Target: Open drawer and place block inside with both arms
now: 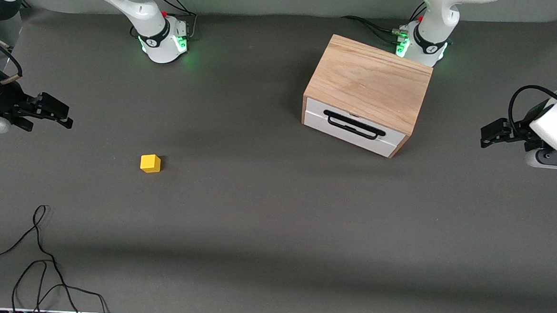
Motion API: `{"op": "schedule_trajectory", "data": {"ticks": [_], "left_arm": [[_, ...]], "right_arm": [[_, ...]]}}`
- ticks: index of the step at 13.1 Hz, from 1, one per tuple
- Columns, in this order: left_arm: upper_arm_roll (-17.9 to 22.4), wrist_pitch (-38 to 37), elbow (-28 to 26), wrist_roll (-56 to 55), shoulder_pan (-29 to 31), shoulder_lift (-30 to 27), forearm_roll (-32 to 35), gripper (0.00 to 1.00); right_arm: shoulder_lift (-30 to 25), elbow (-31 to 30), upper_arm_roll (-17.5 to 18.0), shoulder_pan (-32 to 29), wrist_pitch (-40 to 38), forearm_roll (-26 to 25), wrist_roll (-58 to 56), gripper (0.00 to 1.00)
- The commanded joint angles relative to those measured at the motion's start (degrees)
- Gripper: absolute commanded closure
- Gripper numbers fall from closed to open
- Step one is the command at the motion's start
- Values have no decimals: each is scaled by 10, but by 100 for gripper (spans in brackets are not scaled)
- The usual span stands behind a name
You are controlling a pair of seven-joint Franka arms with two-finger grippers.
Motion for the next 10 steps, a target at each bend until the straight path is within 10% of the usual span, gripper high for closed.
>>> {"op": "schedule_trajectory", "data": {"ticks": [1,10], "left_arm": [[-3,-6,0,9,2,-3,6,0],[-2,-8,0,10,7,-3,6,0]], "right_arm": [[9,17,3,-4,-11,1,8,0],[9,10,-4,-3,-11,-1,4,0]]}}
